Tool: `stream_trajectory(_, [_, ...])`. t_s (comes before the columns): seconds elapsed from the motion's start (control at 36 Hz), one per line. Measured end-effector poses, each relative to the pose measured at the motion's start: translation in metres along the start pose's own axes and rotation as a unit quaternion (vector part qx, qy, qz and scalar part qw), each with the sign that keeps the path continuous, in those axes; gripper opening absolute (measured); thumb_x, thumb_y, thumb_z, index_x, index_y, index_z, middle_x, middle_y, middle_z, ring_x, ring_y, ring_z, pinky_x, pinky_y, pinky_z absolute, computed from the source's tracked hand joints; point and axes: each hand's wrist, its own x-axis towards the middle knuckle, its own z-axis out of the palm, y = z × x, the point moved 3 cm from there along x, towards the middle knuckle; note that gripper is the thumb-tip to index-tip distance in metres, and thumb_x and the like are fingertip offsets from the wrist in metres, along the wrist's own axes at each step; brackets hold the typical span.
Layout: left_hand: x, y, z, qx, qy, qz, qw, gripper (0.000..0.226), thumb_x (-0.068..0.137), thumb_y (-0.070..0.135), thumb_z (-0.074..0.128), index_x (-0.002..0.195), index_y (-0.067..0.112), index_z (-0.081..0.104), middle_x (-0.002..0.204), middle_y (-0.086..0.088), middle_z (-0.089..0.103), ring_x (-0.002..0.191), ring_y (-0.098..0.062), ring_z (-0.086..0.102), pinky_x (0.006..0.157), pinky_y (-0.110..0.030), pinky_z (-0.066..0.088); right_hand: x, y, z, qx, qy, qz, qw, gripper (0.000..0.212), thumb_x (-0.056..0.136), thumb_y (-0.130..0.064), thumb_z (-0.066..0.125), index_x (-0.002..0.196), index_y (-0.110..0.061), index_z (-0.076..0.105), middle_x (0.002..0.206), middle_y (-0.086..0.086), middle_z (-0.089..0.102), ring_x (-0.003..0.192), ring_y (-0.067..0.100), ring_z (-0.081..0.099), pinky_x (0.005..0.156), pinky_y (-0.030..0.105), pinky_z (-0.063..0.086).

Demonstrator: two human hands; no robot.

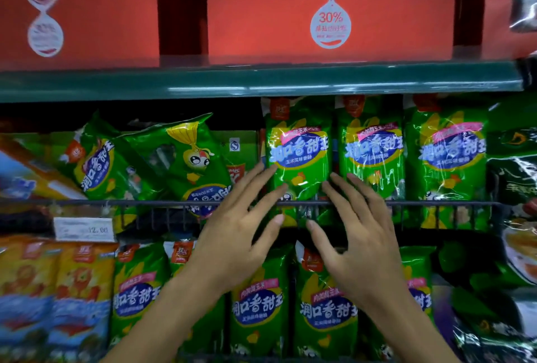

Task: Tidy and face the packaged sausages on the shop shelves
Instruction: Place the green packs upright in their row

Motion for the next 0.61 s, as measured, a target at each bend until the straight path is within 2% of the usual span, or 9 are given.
stream_trajectory(0.08, [-0.028, -0.010, -0.018, 0.020, 0.052, 0.025, 0.998, 0.042, 0.105, 0.029, 0.052, 0.145, 0.017, 0.057, 0.158, 0.002, 0.043, 0.153, -0.017, 0.030, 0.122, -0.041, 0.034, -0.002, -0.006, -0.005, 0.065, 0.016, -0.022, 0.997, 0.055, 0.096, -0.046, 0.056, 0.141, -0.014, 0.059, 0.143, -0.006, 0.056, 0.140, 0.016, 0.046, 0.122, 0.035, 0.029])
stream_trajectory(0.14, [-0.048, -0.018, -0.032, 0.028, 0.085, 0.022, 0.996, 0.039, 0.103, 0.024, 0.055, 0.140, 0.014, 0.061, 0.151, 0.000, 0.051, 0.149, -0.020, 0.038, 0.121, -0.038, 0.035, -0.004, -0.017, -0.003, 0.111, 0.020, -0.025, 0.993, 0.053, 0.096, -0.044, 0.056, 0.141, -0.015, 0.058, 0.140, -0.007, 0.057, 0.136, 0.013, 0.048, 0.120, 0.029, 0.031])
stream_trajectory(0.25, [-0.074, -0.044, -0.062, 0.022, 0.127, -0.045, 0.991, 0.041, 0.101, 0.025, 0.056, 0.140, 0.014, 0.060, 0.145, 0.002, 0.053, 0.142, -0.018, 0.044, 0.120, -0.026, 0.031, -0.001, -0.047, 0.006, 0.181, -0.002, -0.022, 0.983, 0.051, 0.097, -0.041, 0.061, 0.144, -0.022, 0.056, 0.139, -0.014, 0.057, 0.135, 0.006, 0.049, 0.115, 0.029, 0.039])
stream_trajectory(0.33, [-0.084, -0.069, -0.078, -0.016, 0.139, -0.121, 0.983, 0.044, 0.101, 0.030, 0.055, 0.144, 0.022, 0.055, 0.145, 0.017, 0.046, 0.140, -0.006, 0.040, 0.118, -0.018, 0.028, 0.008, -0.068, 0.011, 0.206, -0.028, -0.009, 0.978, 0.050, 0.099, -0.038, 0.065, 0.146, -0.026, 0.052, 0.136, -0.012, 0.061, 0.132, 0.007, 0.053, 0.112, 0.031, 0.044])
stream_trajectory(0.42, [-0.089, -0.088, -0.084, -0.072, 0.123, -0.175, 0.974, 0.047, 0.105, 0.037, 0.053, 0.150, 0.032, 0.045, 0.145, 0.035, 0.034, 0.139, 0.012, 0.030, 0.112, -0.004, 0.022, 0.022, -0.088, 0.016, 0.239, -0.057, 0.026, 0.969, 0.054, 0.096, -0.036, 0.066, 0.147, -0.025, 0.052, 0.136, -0.014, 0.061, 0.131, 0.000, 0.053, 0.111, 0.027, 0.044])
stream_trajectory(0.47, [-0.087, -0.095, -0.084, -0.100, 0.099, -0.192, 0.971, 0.054, 0.104, 0.038, 0.053, 0.155, 0.033, 0.038, 0.148, 0.031, 0.033, 0.140, 0.015, 0.024, 0.112, -0.003, 0.018, 0.033, -0.101, 0.023, 0.250, -0.084, 0.049, 0.963, 0.059, 0.094, -0.038, 0.068, 0.149, -0.027, 0.049, 0.140, -0.015, 0.059, 0.131, -0.002, 0.052, 0.112, 0.025, 0.043])
stream_trajectory(0.56, [-0.081, -0.103, -0.084, -0.130, 0.047, -0.194, 0.971, 0.068, 0.102, 0.039, 0.056, 0.160, 0.037, 0.022, 0.154, 0.021, 0.031, 0.145, 0.008, 0.022, 0.117, -0.019, 0.021, 0.050, -0.120, 0.034, 0.206, -0.126, 0.071, 0.968, 0.072, 0.091, -0.048, 0.070, 0.154, -0.032, 0.039, 0.149, -0.013, 0.052, 0.137, 0.005, 0.048, 0.111, 0.025, 0.040])
stream_trajectory(0.61, [-0.077, -0.108, -0.085, -0.141, 0.015, -0.178, 0.974, 0.075, 0.102, 0.041, 0.056, 0.162, 0.038, 0.012, 0.149, 0.027, 0.027, 0.138, 0.022, 0.014, 0.113, -0.009, 0.015, 0.062, -0.130, 0.040, 0.162, -0.164, 0.084, 0.969, 0.081, 0.090, -0.051, 0.071, 0.157, -0.027, 0.033, 0.154, -0.009, 0.048, 0.139, 0.009, 0.044, 0.103, 0.016, 0.034])
